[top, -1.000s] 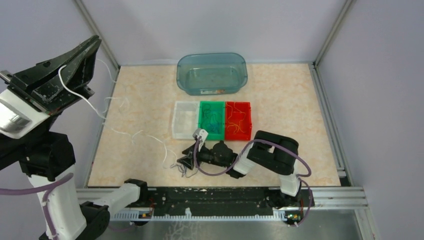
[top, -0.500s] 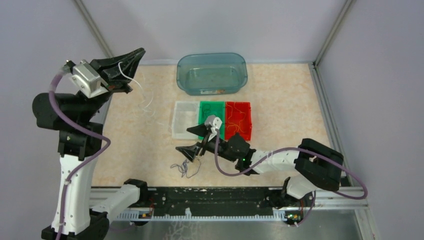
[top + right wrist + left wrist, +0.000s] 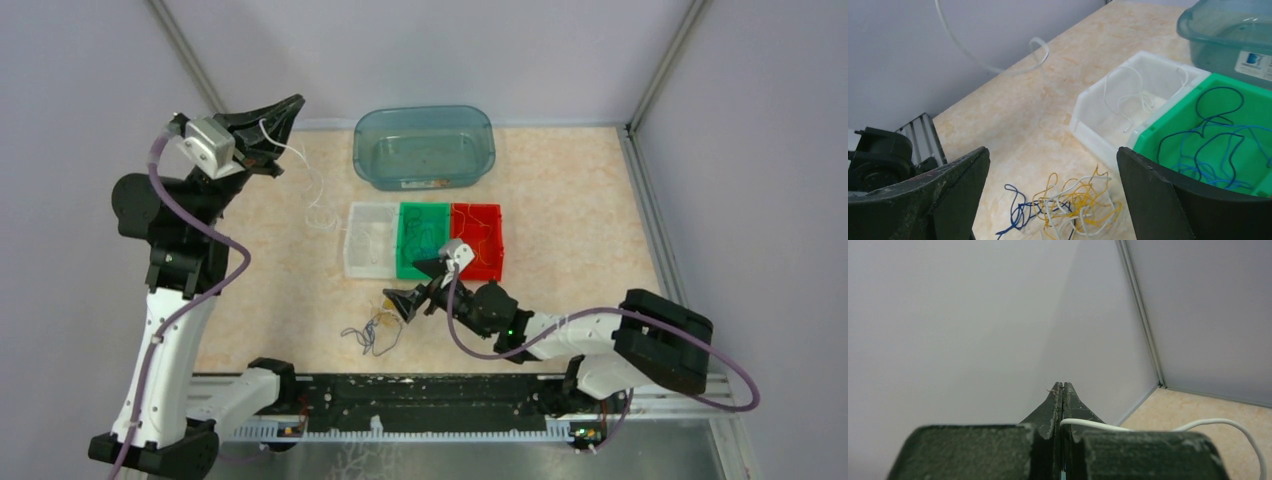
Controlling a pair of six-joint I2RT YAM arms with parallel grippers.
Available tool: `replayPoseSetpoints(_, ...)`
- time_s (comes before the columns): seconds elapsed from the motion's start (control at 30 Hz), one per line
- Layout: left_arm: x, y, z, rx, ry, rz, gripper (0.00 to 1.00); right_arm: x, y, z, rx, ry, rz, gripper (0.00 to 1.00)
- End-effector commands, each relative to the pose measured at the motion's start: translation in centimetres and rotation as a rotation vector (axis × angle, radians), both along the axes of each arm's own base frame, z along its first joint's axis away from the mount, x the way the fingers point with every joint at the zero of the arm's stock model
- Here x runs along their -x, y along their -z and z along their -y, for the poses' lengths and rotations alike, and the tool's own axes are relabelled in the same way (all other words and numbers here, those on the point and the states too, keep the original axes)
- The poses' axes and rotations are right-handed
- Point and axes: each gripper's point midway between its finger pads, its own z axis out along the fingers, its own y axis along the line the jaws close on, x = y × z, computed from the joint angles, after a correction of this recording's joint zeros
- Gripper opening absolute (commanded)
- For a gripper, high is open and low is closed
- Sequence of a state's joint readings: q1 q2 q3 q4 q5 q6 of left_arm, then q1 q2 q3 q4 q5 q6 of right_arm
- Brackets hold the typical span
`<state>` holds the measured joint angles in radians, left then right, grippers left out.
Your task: Untangle the cables
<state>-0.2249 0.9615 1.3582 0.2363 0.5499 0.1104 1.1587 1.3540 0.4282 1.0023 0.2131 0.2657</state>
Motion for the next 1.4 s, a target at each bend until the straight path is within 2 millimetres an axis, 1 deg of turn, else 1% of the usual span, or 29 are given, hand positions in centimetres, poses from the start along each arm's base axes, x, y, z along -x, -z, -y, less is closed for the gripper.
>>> replayPoseSetpoints(0.0,-1.7,1.5,0.1,-0.015,-0.026,0.000,0.00,-0.6,-2.9,2.3,-0.116,0.101,0.022,0.99)
replayPoseSetpoints(0.13,-3.4,3.8,0.5,-0.025,-0.029,-0.032,0.00,-0.8,-4.4,4.0,-0.175,0.145,0.041,0.99)
replayPoseSetpoints(0.43,-7.2,8.4,1.3,-0.036,-0.026,-0.118,0.00,-0.9,-6.8,5.6,-0.215,0.185,0.053,0.96)
replayPoseSetpoints(0.53,-8.2,9.5,1.6,-0.062,-0.034,-0.110,0.00,-0.8,-7.3,6.1,-0.221,0.193,0.056,0.95)
replayPoseSetpoints(0.67,-9.9,11.0,1.8,-0.091,-0.055,-0.116,0.00,-0.9,-7.2,6.6,-0.215,0.209,0.053,0.94)
replayPoseSetpoints(0.83,-11.2,13.6,2.7,-0.150,-0.024,-0.136,0.00,-0.9,-7.6,7.3,-0.228,0.226,0.051,0.93)
replayPoseSetpoints(0.93,-12.6,15.2,3.1,-0.161,-0.020,-0.184,0.00,-0.9,-7.8,7.6,-0.234,0.234,0.052,0.93)
replayPoseSetpoints(1.03,-14.3,15.8,3.2,-0.147,-0.030,-0.233,0.00,-0.7,-7.9,7.9,-0.232,0.233,0.060,0.93)
replayPoseSetpoints(1.1,-15.1,15.8,3.3,-0.128,-0.025,-0.263,0.00,-0.8,-7.7,8.3,-0.230,0.243,0.056,0.93)
replayPoseSetpoints(1.17,-15.7,16.0,3.6,-0.120,-0.016,-0.279,0.00,-0.8,-7.6,8.7,-0.241,0.254,0.054,0.93)
replayPoseSetpoints(1.3,-16.6,17.6,3.8,-0.134,-0.030,-0.305,0.00,-0.7,-7.6,9.4,-0.256,0.267,0.045,0.93)
replayPoseSetpoints(1.37,-17.1,18.2,3.7,-0.110,-0.035,-0.348,0.00,-0.7,-7.6,9.6,-0.255,0.273,0.044,0.93)
